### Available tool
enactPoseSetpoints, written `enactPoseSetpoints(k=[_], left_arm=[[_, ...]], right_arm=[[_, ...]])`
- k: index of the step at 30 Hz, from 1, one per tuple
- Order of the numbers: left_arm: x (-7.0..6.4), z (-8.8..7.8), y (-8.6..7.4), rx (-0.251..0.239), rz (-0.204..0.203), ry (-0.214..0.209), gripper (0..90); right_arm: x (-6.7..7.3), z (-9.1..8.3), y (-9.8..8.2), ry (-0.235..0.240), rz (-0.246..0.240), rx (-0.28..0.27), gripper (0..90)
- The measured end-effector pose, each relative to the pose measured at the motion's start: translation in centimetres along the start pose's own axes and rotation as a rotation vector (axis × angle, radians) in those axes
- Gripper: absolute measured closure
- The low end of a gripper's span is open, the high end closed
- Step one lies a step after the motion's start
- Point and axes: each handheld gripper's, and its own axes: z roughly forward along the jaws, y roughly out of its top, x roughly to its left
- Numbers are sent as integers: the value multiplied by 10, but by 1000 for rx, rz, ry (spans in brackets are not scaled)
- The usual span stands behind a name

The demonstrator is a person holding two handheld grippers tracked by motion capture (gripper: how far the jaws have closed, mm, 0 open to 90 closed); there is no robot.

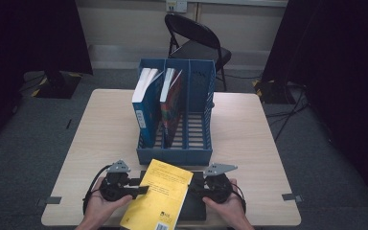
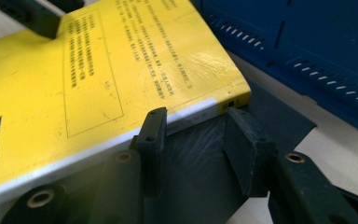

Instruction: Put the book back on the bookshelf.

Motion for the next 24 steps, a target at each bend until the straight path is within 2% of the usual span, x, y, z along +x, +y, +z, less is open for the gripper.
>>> enactPoseSetpoints(k=[4, 6, 8, 11, 12, 13, 14, 16, 20, 24], left_arm=[[-2, -5, -7, 13, 7, -41, 584], [-4, -8, -9, 22, 14, -54, 583], [-5, -8, -10, 21, 4, -59, 580], [-1, -8, -9, 23, 0, -74, 578], [1, -6, -9, 24, -11, -76, 519], [3, -5, -9, 22, -28, -69, 519], [4, -4, -9, 22, -47, -64, 451], [7, -3, -8, 15, -71, -63, 438], [12, -2, -7, 9, -84, -62, 431], [16, -4, -7, 6, -88, -59, 425]], right_arm=[[-6, 5, 7, -26, 15, 6, 606], [-6, 6, 8, -26, 16, 4, 607], [-7, 8, 7, -20, 19, -17, 607], [-7, 8, 6, -22, 15, -21, 608], [-7, 8, 6, -17, 12, -22, 619], [-7, 8, 6, -17, 12, -22, 619], [-6, 8, 6, -11, 11, -24, 645], [-6, 8, 6, -12, 7, -24, 658], [-5, 8, 6, -5, 4, -25, 692], [-1, 11, 5, 36, 13, -32, 718]])
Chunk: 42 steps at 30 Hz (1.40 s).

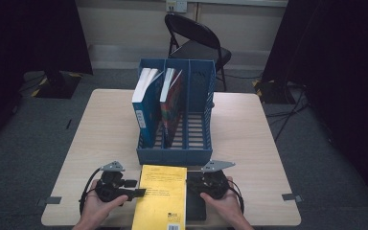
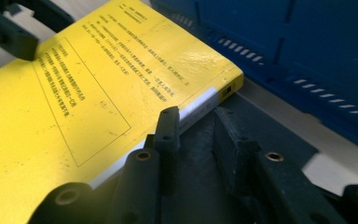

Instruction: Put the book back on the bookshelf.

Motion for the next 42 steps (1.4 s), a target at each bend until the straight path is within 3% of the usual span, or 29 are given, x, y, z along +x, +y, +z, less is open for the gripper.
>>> enactPoseSetpoints(k=[4, 15, 19, 23, 25, 27, 28, 33, 42], left_arm=[[1, -3, -2, -10, -11, 14, 435], [5, 0, -1, -15, -47, -1, 401], [2, -3, -1, -36, -29, 14, 449], [2, -6, 0, -54, -36, -6, 443], [2, -8, 0, -78, -54, -40, 454], [0, -9, 0, -81, -42, -54, 478], [-2, -8, 0, -75, -40, -102, 483], [-6, -3, -2, -55, -43, -85, 436], [-9, 10, 6, -52, -58, -140, 448]], right_arm=[[12, 6, 2, -5, -30, 1, 715], [10, 6, 1, 5, -35, -2, 680], [10, 6, 1, 5, -36, -5, 659], [10, 6, 1, 6, -37, -6, 651], [10, 6, 0, 5, -37, -7, 650], [10, 6, 0, 3, -38, -8, 642], [10, 6, 0, 2, -38, -8, 638], [10, 5, 0, 0, -39, -8, 624], [10, 5, 0, -2, -39, -11, 601]])
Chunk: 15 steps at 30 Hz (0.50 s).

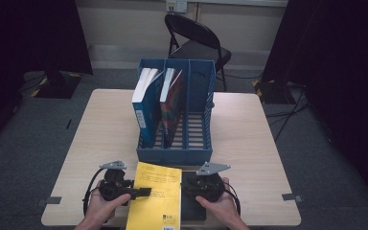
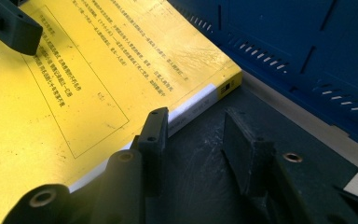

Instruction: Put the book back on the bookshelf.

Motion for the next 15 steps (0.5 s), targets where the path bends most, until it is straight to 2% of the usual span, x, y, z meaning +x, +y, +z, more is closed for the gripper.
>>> enactPoseSetpoints(k=[1, 2, 5, 7, 9, 10, 15], left_arm=[[-1, 1, 0, 2, -4, -5, 447], [-2, 0, -3, 21, -8, -41, 467], [-4, -2, -7, 26, -13, -62, 484], [-3, -3, -8, 37, 8, -70, 493], [-2, 0, -8, 30, -18, -83, 513], [-2, 2, -6, 35, -10, -89, 519], [-3, 12, 3, 44, 13, -81, 541]], right_arm=[[0, 0, 0, -2, 1, 0, 597], [0, 0, 0, -4, 1, -1, 588], [0, 0, 0, -3, 3, -3, 573], [0, 0, 0, 6, -1, -2, 539], [2, 0, 0, -3, -9, 0, 539], [2, 0, 0, -1, -4, 0, 537], [1, 0, 0, 2, -1, 0, 529]])
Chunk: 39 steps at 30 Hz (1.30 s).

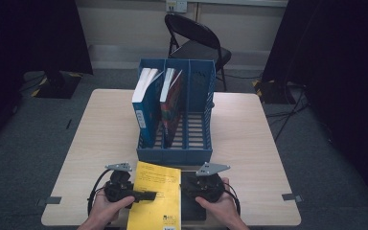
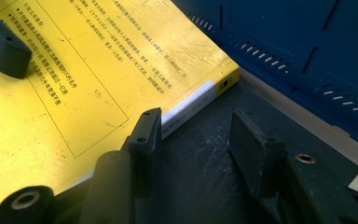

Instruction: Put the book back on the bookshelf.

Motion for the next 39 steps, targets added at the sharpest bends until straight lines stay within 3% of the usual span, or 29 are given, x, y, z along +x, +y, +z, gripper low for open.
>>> enactPoseSetpoints(k=[2, 5, 12, 18, 19, 21, 28, 34, 39], left_arm=[[0, 2, 3, 0, -5, 5, 603], [3, 2, 7, -8, -14, -25, 727], [-1, 2, 8, -32, 18, -19, 756], [-5, 0, 7, -56, 42, -18, 765], [-6, 0, 7, -62, 47, -18, 770], [-8, -2, 6, -68, 67, -16, 770], [-11, -2, 7, -81, 101, -23, 776], [-14, -4, 10, -93, 111, -17, 791], [-18, -12, 17, -130, 136, -12, 810]], right_arm=[[-1, 0, 1, 7, 6, 3, 479], [-3, -4, 1, 7, 15, 3, 434], [1, -10, 2, 76, 22, -38, 355], [7, -1, 1, 131, 23, -5, 279], [8, 1, 1, 164, 28, 1, 248], [8, 2, 1, 166, 29, 5, 236], [6, 7, 2, 230, 66, 3, 255], [6, 3, 5, 217, 72, -2, 320], [2, -9, 14, 207, 86, -72, 453]])
